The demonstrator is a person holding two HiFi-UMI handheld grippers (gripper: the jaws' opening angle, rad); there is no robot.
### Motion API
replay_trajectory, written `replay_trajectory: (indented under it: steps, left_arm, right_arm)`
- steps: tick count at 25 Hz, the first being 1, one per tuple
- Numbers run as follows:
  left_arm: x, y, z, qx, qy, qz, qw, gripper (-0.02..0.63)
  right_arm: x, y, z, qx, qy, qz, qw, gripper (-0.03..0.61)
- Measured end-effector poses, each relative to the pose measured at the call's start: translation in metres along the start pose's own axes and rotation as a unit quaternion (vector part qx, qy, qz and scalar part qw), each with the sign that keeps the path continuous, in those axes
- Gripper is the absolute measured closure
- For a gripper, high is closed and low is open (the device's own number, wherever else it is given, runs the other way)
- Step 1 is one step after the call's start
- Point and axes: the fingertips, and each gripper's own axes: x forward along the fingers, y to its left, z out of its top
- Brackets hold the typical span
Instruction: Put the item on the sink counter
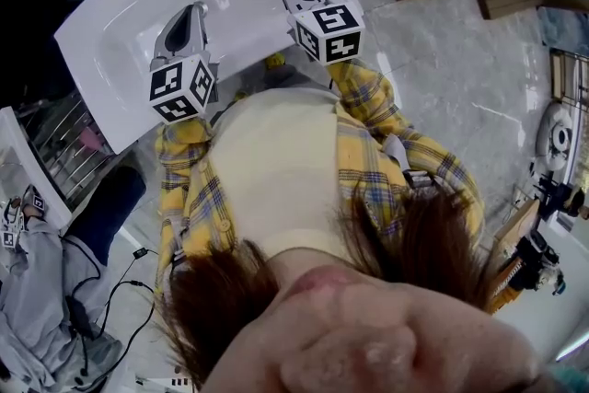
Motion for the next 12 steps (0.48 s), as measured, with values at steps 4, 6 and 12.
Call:
replay_trajectory:
  steps: [4, 6, 12]
  left_arm:
    - [0.004, 0.0, 0.0011, -0.003, -0.004, -0.001, 1.0, 0.607]
    - [0.0055, -0.0017, 0.0004, -0.004, -0.004, -0.002, 1.0, 0.607]
    - [0.0101, -0.0084, 0.0017, -0.004, -0.005, -0.006, 1.0, 0.607]
  right_arm:
    - [0.002, -0.0014, 0.0018, -0.006, 0.001, 0.001, 1.0, 0.565]
    - [0.0015, -0.0019, 0.0017, -0.008, 0.002, 0.002, 1.0, 0.565]
    - [0.0007, -0.0072, 0.0009, -0.009, 0.007, 0.005, 1.0, 0.565]
